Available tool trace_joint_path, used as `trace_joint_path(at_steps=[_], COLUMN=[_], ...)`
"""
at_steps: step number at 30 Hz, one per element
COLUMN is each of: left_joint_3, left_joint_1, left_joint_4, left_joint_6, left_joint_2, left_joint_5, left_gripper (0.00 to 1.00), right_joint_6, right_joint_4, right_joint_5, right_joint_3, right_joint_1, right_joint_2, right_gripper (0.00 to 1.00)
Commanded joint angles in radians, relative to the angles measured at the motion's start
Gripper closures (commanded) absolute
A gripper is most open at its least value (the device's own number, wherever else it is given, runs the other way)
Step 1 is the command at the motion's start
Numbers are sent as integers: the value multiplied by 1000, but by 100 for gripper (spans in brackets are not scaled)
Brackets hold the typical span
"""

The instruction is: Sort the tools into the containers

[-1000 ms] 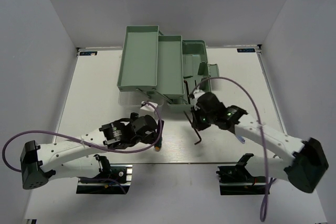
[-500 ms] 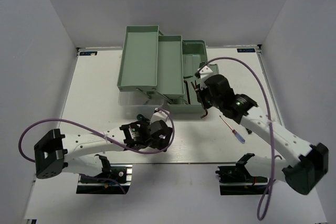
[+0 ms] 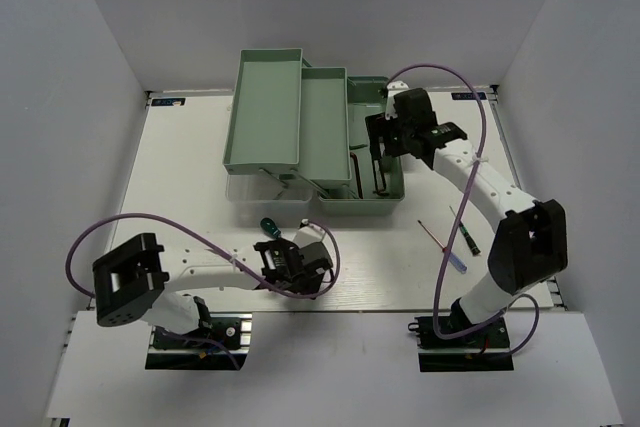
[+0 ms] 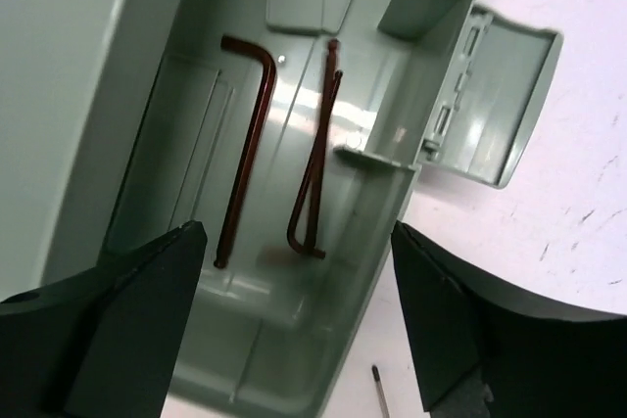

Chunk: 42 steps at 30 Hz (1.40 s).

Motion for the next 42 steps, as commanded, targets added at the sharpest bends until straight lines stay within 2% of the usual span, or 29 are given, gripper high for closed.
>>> trace_joint_path(at_steps=[1,3,5,8,10,11,13,14,15,16,17,21,22,25,30,33,37,38,40,41,42], left_joint_3=[-8,-8,-8,13,24,36,48,70,87,132,159,349,437,568,757,841,956,979,1030,1044,1055], left_joint_1=[-13,-13,-13,-13,-22,-22,-22,-33,-33,-43,-44,-53,-53,-22,84,171,281,298,341,352,364], left_joint_4=[14,42,66,80,89,99,99,99,90,80,70,51,24,13,-7,13,2,-9,-30,-39,-52], left_joint_6=[-28,-28,-28,-28,-28,-28,-2,-2,27,44,64,193,225,282,336,372,428,437,461,461,472], left_joint_2=[39,57,86,120,154,154,166,166,154,128,111,73,73,73,181,270,378,401,454,467,478], left_joint_5=[-14,-14,-14,-14,-14,-14,-14,-14,-14,-14,-14,-31,-66,-150,-287,-296,-264,-251,-234,-214,-214], left_gripper=[10,14,27,33,42,54,66,79,84,87,96,100,100,100,100,100,100,100,100,100,99], right_joint_6=[24,32,43,46,42,35,-20,-35,-113,-136,-155,-163,-161,-141,-159,-175,-218,-231,-244,-250,-264], right_joint_4=[-43,-43,-44,-43,-58,-64,-89,-96,-99,-124,-129,-152,-164,-185,-222,-271,-317,-328,-342,-357,-368], right_joint_5=[-159,-216,-250,-303,-343,-356,-391,-400,-417,-431,-416,-353,-348,-319,-371,-415,-478,-497,-530,-555,-572], right_joint_3=[29,-8,-34,-112,-173,-202,-258,-272,-285,-325,-341,-431,-439,-459,-474,-474,-465,-465,-462,-459,-450], right_joint_1=[-35,-49,-72,-84,-89,-89,-92,-96,-99,-98,-102,-124,-128,-151,-170,-175,-173,-176,-176,-175,-179], right_joint_2=[-38,-96,-165,-238,-304,-318,-375,-389,-401,-442,-461,-565,-587,-628,-700,-707,-710,-705,-700,-691,-678], right_gripper=[17,17,17,17,17,17,22,39,57,80,100,100,100,100,100,95,83,72,61,47,41])
